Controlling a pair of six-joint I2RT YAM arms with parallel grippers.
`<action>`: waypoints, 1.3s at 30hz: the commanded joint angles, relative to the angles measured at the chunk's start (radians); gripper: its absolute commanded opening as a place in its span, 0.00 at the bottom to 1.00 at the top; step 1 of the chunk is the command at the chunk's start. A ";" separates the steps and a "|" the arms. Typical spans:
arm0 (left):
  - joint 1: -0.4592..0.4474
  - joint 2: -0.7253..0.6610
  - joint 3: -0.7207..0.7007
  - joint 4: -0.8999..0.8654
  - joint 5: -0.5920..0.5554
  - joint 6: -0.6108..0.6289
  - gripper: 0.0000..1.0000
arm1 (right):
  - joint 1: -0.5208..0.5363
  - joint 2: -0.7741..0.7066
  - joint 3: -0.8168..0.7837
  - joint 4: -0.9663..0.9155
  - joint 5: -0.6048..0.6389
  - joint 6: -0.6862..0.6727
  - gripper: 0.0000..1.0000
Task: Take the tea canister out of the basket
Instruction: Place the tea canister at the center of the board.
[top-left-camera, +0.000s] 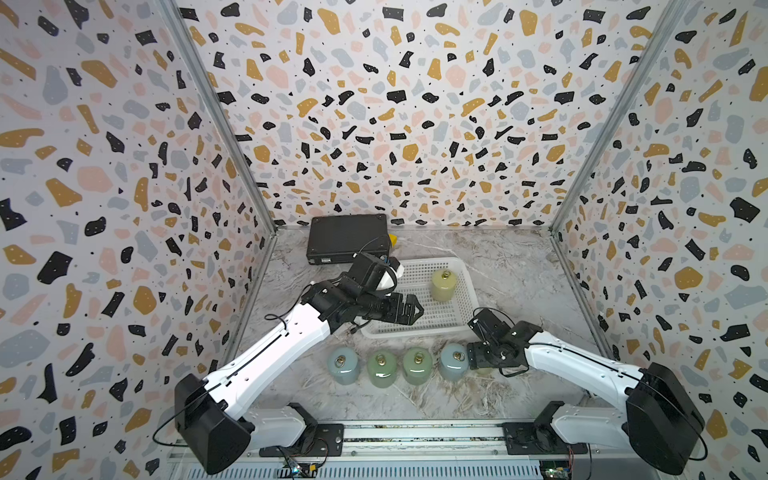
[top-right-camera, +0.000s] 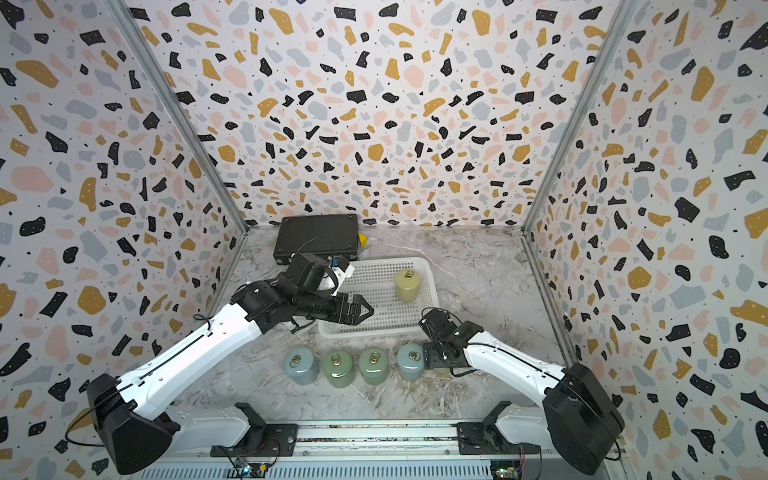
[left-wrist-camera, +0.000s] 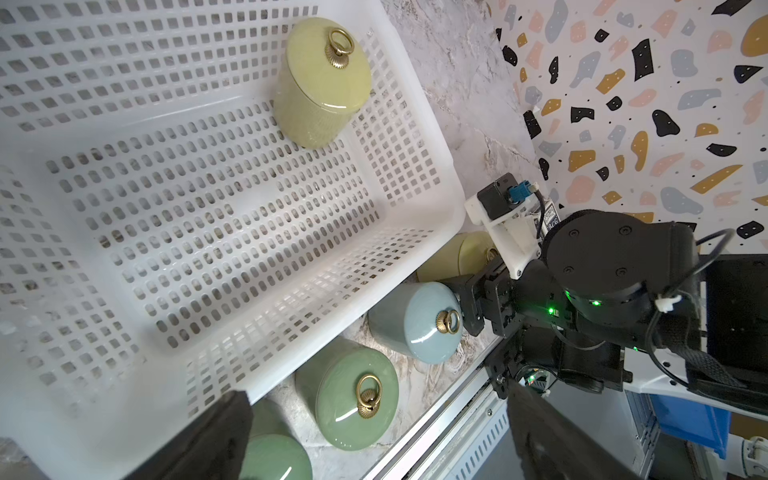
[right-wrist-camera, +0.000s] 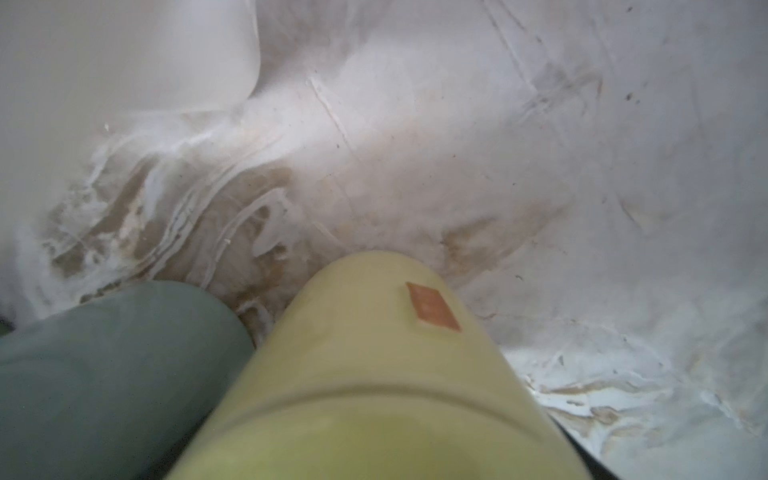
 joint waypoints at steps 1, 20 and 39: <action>-0.005 0.003 0.032 -0.002 -0.013 0.014 1.00 | -0.003 0.003 -0.008 0.002 -0.008 0.021 0.79; -0.004 -0.006 0.030 -0.008 -0.045 0.018 1.00 | -0.004 -0.087 0.093 -0.119 0.049 0.002 0.99; -0.004 -0.115 0.009 0.024 -0.291 -0.015 1.00 | -0.005 0.102 0.548 -0.129 0.143 -0.236 0.99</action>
